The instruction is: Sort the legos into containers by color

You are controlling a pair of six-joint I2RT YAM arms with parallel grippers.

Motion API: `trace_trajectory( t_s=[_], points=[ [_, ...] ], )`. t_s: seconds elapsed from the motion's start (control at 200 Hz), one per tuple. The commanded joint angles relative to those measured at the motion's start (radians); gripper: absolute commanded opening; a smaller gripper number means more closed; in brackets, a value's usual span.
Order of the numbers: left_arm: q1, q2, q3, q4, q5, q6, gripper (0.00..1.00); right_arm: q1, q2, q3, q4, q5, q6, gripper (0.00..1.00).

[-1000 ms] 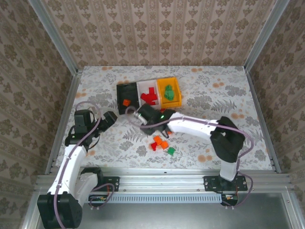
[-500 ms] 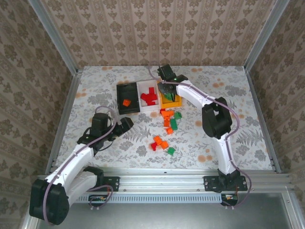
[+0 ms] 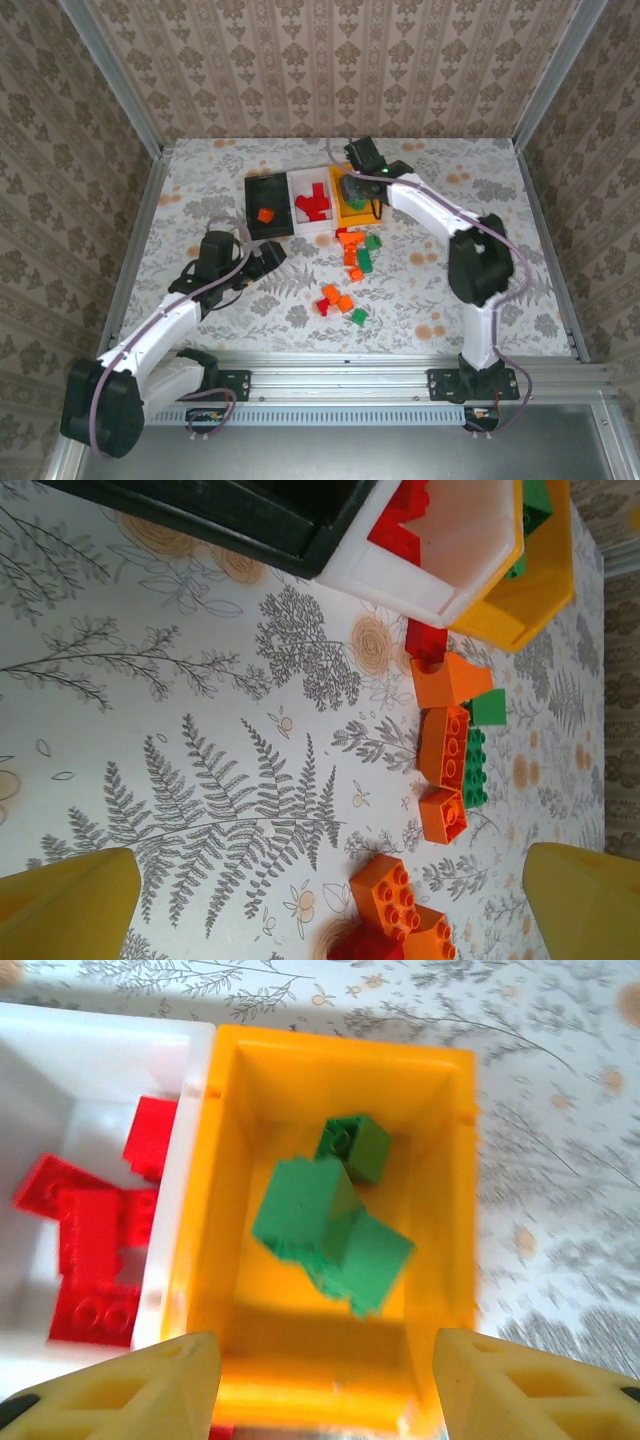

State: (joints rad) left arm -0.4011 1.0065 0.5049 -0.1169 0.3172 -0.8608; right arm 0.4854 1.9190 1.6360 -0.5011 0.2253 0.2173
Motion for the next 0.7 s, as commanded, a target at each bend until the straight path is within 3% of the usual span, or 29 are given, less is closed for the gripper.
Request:
trace_trajectory(
  t_s=[0.0,0.115,0.245,0.46,0.7],
  points=[
    [-0.041,0.036,0.02,0.057,-0.013,0.0,1.0,0.007,-0.15,-0.212,0.079,-0.002,0.098,0.55],
    [-0.088,0.088,0.024,0.082,-0.024,0.002,1.0,0.017,-0.24,-0.42,0.109,-0.074,0.154,0.5],
    [-0.121,0.153,0.039,0.119,-0.028,-0.001,1.0,0.065,-0.264,-0.551,0.116,-0.141,0.169,0.54],
    [-0.167,0.229,0.064,0.157,-0.039,-0.014,1.0,0.114,-0.203,-0.589,0.133,-0.158,0.174,0.58],
    [-0.179,0.203,0.045,0.141,-0.062,-0.014,1.0,0.11,-0.162,-0.604,0.148,-0.124,0.172,0.56]
  ],
)
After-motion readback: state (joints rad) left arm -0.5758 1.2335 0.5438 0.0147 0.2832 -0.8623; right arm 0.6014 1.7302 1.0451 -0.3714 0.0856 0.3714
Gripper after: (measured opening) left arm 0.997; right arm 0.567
